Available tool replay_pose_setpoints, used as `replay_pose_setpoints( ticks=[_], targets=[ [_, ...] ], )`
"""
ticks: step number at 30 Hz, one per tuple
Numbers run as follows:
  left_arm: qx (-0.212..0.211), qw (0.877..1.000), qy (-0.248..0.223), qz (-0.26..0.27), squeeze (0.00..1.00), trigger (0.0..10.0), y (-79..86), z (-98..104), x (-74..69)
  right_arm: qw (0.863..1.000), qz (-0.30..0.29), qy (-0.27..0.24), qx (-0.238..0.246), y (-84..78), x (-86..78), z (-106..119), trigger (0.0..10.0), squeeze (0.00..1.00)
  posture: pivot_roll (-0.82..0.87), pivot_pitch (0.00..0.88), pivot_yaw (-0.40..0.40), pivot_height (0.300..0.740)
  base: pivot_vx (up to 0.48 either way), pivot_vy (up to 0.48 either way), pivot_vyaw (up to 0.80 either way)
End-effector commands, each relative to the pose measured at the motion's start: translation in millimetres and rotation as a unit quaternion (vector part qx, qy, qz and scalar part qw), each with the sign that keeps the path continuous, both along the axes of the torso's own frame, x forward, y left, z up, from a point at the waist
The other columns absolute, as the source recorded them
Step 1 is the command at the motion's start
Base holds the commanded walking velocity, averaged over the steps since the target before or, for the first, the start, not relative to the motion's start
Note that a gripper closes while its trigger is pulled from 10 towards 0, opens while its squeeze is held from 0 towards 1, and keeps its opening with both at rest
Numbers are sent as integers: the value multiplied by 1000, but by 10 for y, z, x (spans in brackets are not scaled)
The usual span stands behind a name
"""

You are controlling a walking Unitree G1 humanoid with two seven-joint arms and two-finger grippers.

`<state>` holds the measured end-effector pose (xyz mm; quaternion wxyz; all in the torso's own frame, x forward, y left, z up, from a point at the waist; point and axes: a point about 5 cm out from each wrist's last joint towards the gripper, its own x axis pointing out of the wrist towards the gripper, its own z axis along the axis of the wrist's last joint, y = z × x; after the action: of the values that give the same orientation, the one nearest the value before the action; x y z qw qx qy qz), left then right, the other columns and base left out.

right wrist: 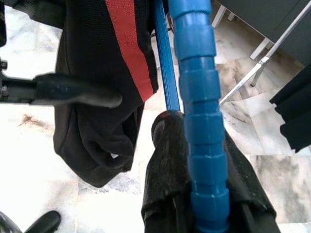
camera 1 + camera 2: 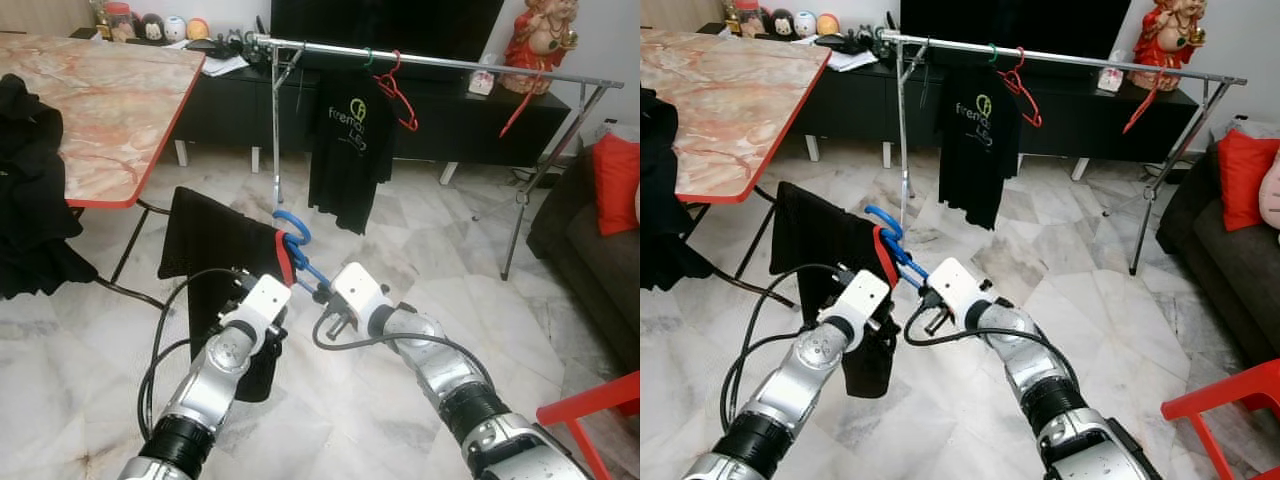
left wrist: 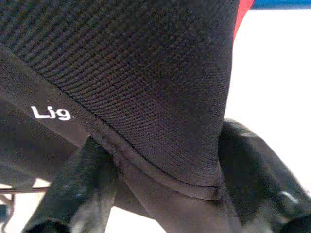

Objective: Hang hanger

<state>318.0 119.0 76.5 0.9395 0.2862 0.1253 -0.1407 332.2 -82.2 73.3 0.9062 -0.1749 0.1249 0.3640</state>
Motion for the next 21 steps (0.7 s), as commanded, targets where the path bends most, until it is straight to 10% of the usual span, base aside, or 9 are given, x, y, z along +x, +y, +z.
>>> replay_pose_setpoints(
  ticks=[1, 21],
  targets=[
    [11, 1000, -3, -6, 0, 0, -42, 12, 22, 1000, 1, -18, 10, -12, 27, 94, 0, 0, -10, 0, -126, 740, 0, 0, 0],
    [16, 1000, -5, -3, 0, 0, -14, 16, 34, 1000, -3, -7, 0, -114, -17, 47, 0, 0, -10, 0, -125, 740, 0, 0, 0]
  ],
)
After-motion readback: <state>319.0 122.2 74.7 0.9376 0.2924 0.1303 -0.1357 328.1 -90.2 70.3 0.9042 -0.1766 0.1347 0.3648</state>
